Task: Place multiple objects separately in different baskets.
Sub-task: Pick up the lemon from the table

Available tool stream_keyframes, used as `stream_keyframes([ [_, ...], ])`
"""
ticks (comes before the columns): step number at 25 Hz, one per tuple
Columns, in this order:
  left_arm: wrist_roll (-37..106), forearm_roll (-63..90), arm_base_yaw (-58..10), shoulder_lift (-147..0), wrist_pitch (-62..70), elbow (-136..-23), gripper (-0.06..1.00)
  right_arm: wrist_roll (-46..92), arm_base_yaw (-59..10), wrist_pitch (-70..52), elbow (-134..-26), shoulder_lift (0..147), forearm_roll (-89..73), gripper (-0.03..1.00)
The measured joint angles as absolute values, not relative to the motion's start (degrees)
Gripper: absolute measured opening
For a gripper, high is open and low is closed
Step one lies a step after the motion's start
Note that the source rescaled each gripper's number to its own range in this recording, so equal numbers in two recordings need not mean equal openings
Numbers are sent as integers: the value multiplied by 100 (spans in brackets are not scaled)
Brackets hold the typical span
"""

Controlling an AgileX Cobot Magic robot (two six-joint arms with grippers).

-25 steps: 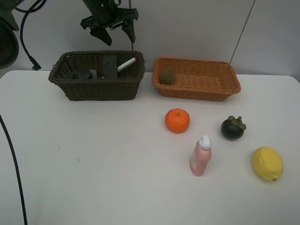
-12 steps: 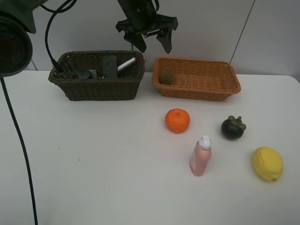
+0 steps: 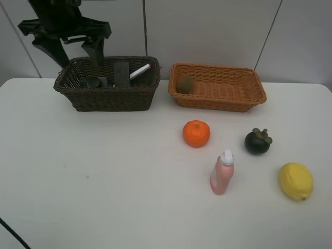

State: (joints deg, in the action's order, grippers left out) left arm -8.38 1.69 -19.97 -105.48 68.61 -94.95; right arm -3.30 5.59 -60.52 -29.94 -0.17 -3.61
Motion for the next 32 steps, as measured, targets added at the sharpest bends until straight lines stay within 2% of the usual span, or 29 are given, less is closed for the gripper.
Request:
stream_keyframes([
  [4,-953,128,-1550,-9584,6866,-7980,95,-330,559,-6052,-2994,-17,-361,100],
  [15,-1436,90,-1510,-6431,6871,-4979,95,-330,559,-6052,-2994,-17,-361,100],
  [26,-635,90,-1510,-2460,6891,-3348,95,-330,559,-6052,-2994,-17,-361,100],
  [32,-363,90,-1510,-736,6863,-3191,95,-330,559,-6052,-2994,-17,-361,100],
])
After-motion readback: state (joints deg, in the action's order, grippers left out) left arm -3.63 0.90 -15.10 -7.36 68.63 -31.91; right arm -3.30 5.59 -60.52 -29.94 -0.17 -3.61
